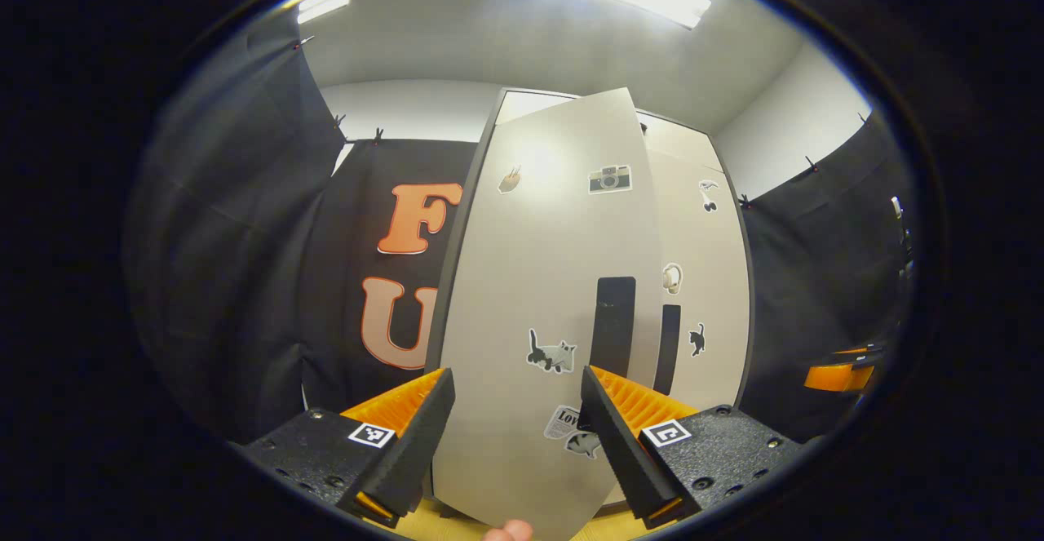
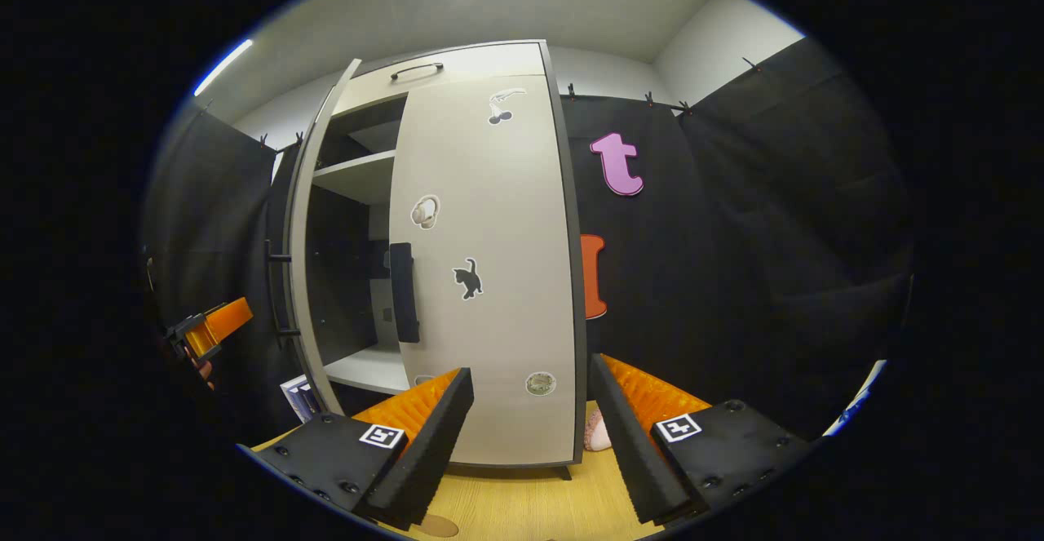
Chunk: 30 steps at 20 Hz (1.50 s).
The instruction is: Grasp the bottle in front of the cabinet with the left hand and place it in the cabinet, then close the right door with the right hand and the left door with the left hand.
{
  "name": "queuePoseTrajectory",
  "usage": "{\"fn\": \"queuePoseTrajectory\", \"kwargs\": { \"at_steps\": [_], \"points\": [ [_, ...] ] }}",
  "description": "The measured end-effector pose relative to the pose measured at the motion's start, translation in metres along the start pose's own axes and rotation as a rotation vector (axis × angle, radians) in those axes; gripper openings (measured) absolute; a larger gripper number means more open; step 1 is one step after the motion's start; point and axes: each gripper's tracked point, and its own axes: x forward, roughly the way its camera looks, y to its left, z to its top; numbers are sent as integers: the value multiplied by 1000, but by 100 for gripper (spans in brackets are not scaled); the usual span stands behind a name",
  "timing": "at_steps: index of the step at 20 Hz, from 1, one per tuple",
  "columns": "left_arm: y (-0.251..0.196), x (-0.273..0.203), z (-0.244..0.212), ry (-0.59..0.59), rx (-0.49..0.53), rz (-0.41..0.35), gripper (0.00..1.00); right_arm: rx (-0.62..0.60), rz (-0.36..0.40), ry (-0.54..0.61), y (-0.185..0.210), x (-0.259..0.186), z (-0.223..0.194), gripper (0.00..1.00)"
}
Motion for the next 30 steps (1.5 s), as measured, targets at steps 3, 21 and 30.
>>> {"fn": "queuePoseTrajectory", "kwargs": {
  "at_steps": [3, 21, 30],
  "points": [
    [-22, 20, -11, 22, -32, -37, 95, 5, -11, -5, -3, -3, 2, 96],
    [-60, 96, -53, 88, -77, -100, 95, 24, -76, 27, -26, -15, -9, 96],
    [-68, 123, -64, 91, -53, -99, 95, 16, -66, 26, -27, -12, -6, 96]
  ]
}}
